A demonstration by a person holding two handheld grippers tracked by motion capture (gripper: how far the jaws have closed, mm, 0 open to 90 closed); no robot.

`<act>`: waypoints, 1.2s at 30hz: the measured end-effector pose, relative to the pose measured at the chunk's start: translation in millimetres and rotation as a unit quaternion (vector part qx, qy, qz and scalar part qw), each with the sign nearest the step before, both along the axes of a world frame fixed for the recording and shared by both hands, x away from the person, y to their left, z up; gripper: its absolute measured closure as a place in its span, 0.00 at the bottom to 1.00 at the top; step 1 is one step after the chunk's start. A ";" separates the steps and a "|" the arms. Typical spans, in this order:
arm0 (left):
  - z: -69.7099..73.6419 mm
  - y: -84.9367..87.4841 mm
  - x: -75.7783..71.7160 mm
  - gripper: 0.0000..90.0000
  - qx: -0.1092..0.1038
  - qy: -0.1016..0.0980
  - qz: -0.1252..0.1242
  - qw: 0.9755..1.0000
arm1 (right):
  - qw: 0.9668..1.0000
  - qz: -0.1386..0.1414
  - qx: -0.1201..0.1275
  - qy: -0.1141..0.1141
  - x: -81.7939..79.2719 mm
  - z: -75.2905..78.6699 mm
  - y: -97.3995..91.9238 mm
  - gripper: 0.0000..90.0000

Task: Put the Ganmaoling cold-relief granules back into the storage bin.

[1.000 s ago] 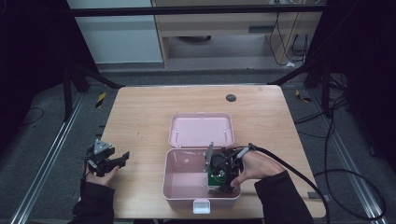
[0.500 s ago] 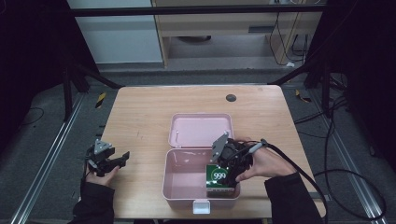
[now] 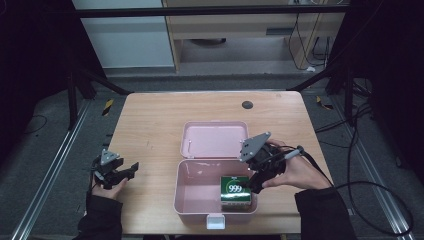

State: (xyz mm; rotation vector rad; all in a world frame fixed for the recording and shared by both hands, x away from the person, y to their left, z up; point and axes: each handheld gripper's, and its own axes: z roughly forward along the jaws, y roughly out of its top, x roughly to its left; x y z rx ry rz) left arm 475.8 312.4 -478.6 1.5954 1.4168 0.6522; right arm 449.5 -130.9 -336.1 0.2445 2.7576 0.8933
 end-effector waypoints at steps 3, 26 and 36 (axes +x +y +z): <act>-0.3 0.0 0.1 0.38 0.001 0.001 0.000 1.000 | 1.000 -0.013 0.019 -0.005 -1.1 -0.5 -8.2 0.09; -0.1 -0.1 0.0 0.38 0.001 0.001 0.001 1.000 | 0.968 -0.173 0.166 -0.068 -2.7 -29.3 -71.0 0.07; -0.1 0.0 -0.1 0.38 0.002 0.001 0.001 1.000 | 0.939 -0.252 0.221 -0.079 -2.5 -51.3 -95.6 0.06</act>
